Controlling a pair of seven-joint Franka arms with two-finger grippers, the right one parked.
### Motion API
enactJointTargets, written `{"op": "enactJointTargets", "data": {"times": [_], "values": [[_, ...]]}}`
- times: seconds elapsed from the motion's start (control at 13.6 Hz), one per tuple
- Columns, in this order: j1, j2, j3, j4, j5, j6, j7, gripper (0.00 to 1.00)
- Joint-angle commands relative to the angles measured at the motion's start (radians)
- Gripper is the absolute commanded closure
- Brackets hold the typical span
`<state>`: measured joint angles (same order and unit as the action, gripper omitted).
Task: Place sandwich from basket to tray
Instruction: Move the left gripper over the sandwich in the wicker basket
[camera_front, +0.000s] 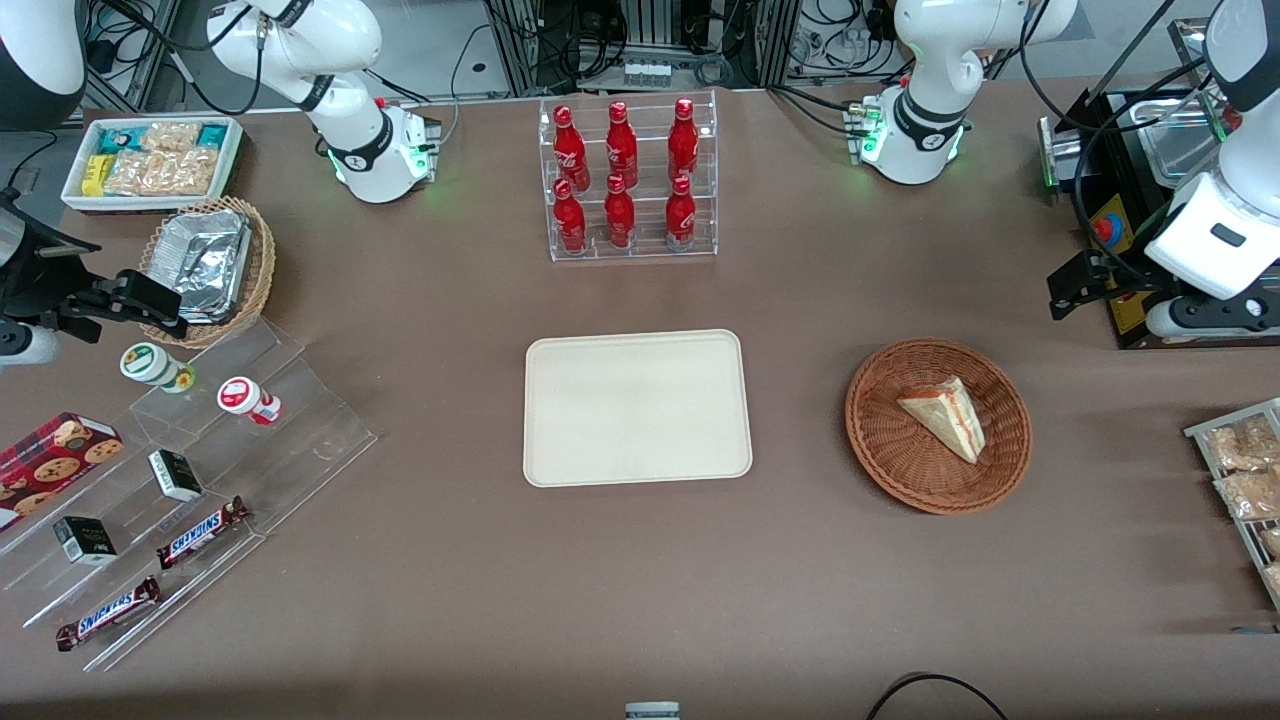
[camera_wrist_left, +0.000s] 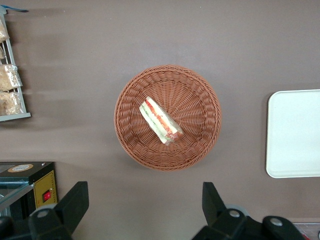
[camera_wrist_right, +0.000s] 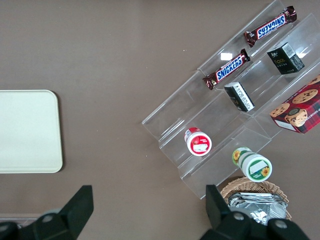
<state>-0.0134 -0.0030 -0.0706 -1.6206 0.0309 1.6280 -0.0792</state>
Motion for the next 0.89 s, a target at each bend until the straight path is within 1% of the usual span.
{"op": "enactJointTargets", "data": {"times": [0.0, 0.22, 0.37, 0.52, 0.81], "values": [[0.01, 0.006, -0.005, 0.024, 0.012, -0.028, 0.018, 0.0], [0.01, 0.015, -0.005, 0.018, 0.014, -0.019, 0.016, 0.0], [0.01, 0.046, -0.006, 0.015, 0.012, -0.01, -0.004, 0.0], [0.007, 0.054, -0.011, -0.04, 0.012, 0.057, -0.057, 0.0], [0.003, 0.051, -0.017, -0.209, 0.012, 0.251, -0.218, 0.0]]}}
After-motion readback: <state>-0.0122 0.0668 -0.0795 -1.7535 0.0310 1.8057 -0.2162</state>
